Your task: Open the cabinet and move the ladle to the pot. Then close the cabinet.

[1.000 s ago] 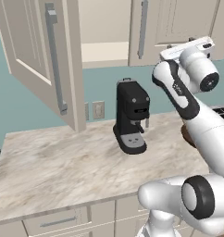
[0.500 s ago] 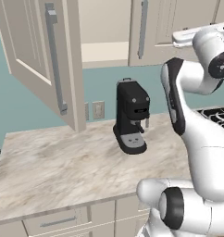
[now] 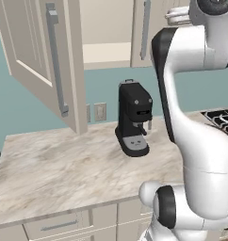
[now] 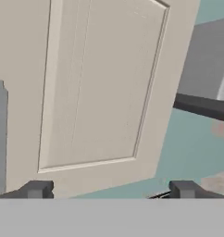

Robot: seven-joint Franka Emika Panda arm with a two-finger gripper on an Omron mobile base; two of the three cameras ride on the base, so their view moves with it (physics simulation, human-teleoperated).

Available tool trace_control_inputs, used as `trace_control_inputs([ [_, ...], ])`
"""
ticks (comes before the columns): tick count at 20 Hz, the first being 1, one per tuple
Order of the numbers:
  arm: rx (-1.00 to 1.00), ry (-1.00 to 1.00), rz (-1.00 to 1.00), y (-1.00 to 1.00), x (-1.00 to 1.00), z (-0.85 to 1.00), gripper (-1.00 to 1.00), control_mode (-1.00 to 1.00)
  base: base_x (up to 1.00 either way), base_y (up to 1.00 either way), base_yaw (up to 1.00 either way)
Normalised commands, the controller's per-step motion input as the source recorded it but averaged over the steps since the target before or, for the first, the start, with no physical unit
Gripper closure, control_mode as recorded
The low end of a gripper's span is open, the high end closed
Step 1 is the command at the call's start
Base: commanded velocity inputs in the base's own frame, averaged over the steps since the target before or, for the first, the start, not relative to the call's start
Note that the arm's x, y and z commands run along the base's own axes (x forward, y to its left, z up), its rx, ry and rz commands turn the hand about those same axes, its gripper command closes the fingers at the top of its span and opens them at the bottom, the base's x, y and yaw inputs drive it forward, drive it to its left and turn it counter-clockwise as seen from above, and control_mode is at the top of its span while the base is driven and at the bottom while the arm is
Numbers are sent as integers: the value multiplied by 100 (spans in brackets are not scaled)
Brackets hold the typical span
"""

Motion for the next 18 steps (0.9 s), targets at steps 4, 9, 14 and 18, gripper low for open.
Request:
trace_control_inputs([
  [4, 0, 18, -9, 34, -51, -71, -100, -100, 0, 0, 0],
  [9, -6, -1, -3, 24, -4, -100, -100, -100, 0, 0, 0],
  [14, -5, -1, -1, 8, 11, -100, -100, -100, 0, 0, 0],
  [18, -6, -10, 0, 34, -14, -96, -100, -100, 0, 0, 0],
])
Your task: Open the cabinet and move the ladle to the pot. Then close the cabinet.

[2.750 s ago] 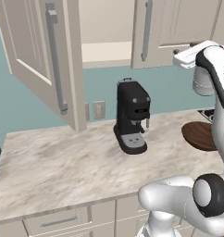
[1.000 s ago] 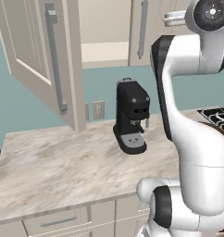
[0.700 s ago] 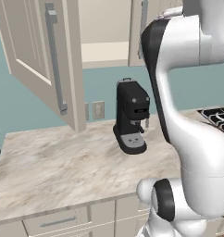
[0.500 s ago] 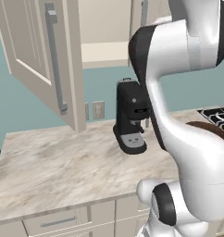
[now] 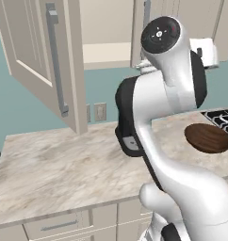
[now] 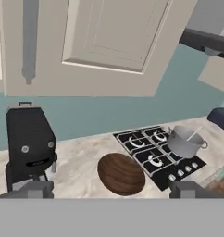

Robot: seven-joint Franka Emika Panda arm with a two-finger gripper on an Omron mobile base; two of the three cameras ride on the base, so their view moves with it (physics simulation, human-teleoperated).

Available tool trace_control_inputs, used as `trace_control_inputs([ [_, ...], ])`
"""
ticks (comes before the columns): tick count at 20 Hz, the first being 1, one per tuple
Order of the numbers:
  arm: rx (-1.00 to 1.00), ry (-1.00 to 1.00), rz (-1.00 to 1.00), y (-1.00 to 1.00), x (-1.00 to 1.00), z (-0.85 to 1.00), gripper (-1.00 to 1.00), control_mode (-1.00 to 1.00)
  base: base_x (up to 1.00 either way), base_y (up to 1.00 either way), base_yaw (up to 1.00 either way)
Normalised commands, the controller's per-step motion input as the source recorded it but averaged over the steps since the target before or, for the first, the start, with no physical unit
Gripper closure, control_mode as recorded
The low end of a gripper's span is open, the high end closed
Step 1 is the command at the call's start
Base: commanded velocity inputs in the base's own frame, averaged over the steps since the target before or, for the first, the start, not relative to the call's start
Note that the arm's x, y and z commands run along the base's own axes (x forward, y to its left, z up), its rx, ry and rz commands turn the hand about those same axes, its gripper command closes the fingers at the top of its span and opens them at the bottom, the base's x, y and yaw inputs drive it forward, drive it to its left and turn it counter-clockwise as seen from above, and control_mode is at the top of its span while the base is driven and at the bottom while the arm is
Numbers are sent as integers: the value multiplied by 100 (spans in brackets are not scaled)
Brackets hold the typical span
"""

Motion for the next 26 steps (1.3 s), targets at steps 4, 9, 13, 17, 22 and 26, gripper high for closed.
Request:
trace_control_inputs([
  [4, -3, -19, 0, 34, -43, -45, -100, -100, 0, 0, 0],
  [9, -2, -16, 0, 31, -9, -29, -100, -100, 0, 0, 0],
  [13, -1, -12, 0, 36, -51, -18, -100, -100, 0, 0, 0],
  [17, 0, -11, 0, 54, -96, -8, -100, -100, 0, 0, 0],
  [22, 0, -5, 0, 77, -89, -12, -100, -100, 0, 0, 0],
  [26, 0, -4, 0, 91, -29, -26, -100, -100, 0, 0, 0],
])
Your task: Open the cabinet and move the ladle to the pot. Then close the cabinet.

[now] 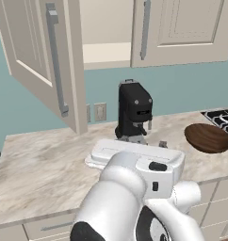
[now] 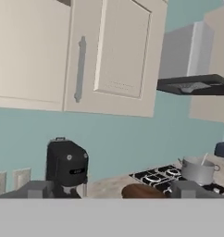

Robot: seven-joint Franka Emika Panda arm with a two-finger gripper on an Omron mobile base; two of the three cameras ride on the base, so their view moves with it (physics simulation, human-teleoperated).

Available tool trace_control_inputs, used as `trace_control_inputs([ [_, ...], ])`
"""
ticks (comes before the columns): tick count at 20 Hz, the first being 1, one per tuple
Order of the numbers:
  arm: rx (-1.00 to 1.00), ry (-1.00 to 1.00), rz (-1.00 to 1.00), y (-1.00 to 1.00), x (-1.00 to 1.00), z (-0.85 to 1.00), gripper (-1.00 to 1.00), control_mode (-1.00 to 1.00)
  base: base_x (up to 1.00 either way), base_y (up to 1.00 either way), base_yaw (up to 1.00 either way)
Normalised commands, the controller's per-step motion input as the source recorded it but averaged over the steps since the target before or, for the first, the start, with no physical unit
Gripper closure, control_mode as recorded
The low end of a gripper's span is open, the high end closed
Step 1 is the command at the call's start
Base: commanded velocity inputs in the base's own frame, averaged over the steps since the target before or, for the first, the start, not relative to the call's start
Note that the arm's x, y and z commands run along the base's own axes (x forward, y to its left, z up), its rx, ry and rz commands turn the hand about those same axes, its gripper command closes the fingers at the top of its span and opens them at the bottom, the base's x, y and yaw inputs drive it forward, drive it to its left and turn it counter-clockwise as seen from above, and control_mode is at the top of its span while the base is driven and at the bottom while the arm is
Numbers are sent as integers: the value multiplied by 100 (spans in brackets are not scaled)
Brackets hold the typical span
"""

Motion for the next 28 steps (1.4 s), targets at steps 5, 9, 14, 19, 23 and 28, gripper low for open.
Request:
trace_control_inputs([
  [5, 0, -6, 0, 87, -8, -19, -100, -100, 0, 0, 0],
  [9, -1, -15, 0, 86, -15, -9, -100, -100, 0, 0, 0],
  [14, -1, -18, 0, 78, 5, 0, -100, -100, 0, 0, 0],
  [19, -2, -18, -1, 69, 33, 0, -100, -100, 0, 0, 0],
  [23, -2, -20, -2, 65, 35, 0, -100, -100, 0, 0, 0],
  [28, -3, -17, -6, 54, 62, 1, -100, -100, 0, 0, 0],
])
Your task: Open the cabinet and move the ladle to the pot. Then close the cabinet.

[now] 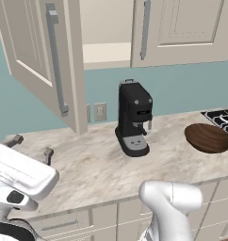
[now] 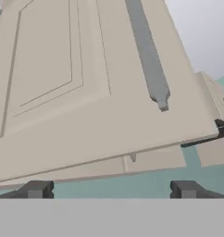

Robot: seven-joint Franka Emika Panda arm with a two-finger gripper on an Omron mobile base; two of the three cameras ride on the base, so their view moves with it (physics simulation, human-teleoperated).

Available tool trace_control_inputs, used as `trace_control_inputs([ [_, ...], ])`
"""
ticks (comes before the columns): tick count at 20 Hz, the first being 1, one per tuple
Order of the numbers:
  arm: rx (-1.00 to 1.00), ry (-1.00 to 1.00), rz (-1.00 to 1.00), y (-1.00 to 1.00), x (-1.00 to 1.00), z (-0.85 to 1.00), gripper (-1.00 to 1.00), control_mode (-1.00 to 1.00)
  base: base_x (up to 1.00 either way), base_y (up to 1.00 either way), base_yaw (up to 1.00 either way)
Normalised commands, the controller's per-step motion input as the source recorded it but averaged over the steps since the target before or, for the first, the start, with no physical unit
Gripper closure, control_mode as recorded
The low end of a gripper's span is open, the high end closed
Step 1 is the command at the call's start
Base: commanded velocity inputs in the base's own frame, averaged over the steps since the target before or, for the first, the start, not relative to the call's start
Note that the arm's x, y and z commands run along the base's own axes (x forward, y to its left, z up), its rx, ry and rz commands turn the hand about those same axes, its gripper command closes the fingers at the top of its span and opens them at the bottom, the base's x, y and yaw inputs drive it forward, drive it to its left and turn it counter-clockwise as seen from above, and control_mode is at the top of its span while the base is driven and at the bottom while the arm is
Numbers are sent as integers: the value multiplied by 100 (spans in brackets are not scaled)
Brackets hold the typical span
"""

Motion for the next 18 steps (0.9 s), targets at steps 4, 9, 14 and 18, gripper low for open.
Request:
trace_control_inputs([
  [4, -3, -15, -8, 43, 69, 11, -100, -100, 0, 0, 0],
  [9, -2, -10, -13, 20, 61, 28, -100, -100, 0, 0, 0],
  [14, -2, -2, -15, 1, 57, 29, -100, -100, 0, 0, 0],
  [18, -2, -3, -15, 0, 36, 25, -100, -100, 0, 0, 0],
])
